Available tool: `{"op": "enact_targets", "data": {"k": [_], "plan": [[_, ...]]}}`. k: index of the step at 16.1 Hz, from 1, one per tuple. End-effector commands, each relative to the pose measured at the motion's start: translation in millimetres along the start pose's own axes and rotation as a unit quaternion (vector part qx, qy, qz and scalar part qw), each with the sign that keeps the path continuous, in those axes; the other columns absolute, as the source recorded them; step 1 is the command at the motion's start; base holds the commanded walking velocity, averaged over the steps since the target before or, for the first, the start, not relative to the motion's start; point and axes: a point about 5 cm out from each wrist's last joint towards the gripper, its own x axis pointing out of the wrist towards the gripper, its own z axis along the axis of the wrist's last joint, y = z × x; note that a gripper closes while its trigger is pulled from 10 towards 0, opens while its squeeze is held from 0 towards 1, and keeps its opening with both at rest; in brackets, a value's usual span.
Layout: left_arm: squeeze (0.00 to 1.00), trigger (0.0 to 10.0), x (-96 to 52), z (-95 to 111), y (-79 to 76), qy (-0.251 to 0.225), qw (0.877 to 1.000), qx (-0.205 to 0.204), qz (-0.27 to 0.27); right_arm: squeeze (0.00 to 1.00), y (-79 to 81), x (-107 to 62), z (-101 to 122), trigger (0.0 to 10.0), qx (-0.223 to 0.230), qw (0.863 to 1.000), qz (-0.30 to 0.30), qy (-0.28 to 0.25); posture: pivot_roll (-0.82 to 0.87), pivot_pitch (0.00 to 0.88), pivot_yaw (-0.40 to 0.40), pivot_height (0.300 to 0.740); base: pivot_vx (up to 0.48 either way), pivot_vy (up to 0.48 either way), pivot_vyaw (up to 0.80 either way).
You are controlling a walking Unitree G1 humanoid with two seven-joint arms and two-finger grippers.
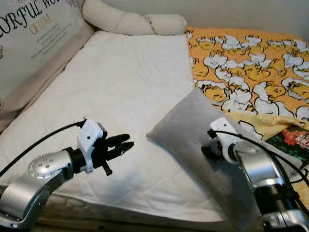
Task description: Clean up the room
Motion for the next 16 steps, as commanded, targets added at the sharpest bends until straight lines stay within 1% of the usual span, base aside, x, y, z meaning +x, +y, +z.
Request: {"op": "enact_targets", "data": {"k": [1,2,5,7,9,16], "plan": [[0.0,10.0,0.5,3.8,-0.4,0.0,1.0,0.008,-0.005,0.0,-2.9,3.5,-13.7,0.0,-0.014,0.999,-0.009,0.042,0.01,0.0,-0.008,0.74,0.0,0.0,0.0],[0.0,10.0,0.6,3.9,-0.5,0.001,1.0,0.008,-0.007,0.0,-4.1,6.0,-16.7,0.0,-0.022,0.998,-0.008,0.053,0.01,0.0,-0.01,0.74,0.0,0.0,0.0],[0.0,10.0,0.6,3.5,-0.7,0.004,1.0,0.008,-0.009,0.0,-7.1,9.1,-18.6,0.0,-0.021,0.998,-0.016,0.063,0.01,0.0,-0.01,0.74,0.0,0.0,0.0],[0.0,10.0,1.0,3.3,-0.2,0.004,1.0,0.008,-0.007,0.0,-7.6,12.2,-18.7,0.0,-0.027,0.998,-0.019,0.061,0.01,0.0,-0.01,0.74,0.0,0.0,0.0],[0.0,10.0,1.6,3.0,0.4,0.005,1.0,0.008,-0.005,0.0,-6.3,15.3,-18.1,0.0,-0.02,0.998,-0.014,0.057,0.01,0.0,-0.008,0.74,0.0,0.0,0.0],[0.0,10.0,2.7,3.1,2.1,0.006,1.0,0.007,0.002,0.0,-3.5,17.5,-17.3,0.0,-0.027,0.998,0.01,0.052,0.02,0.0,-0.009,0.74,0.0,0.0,0.0]]}}
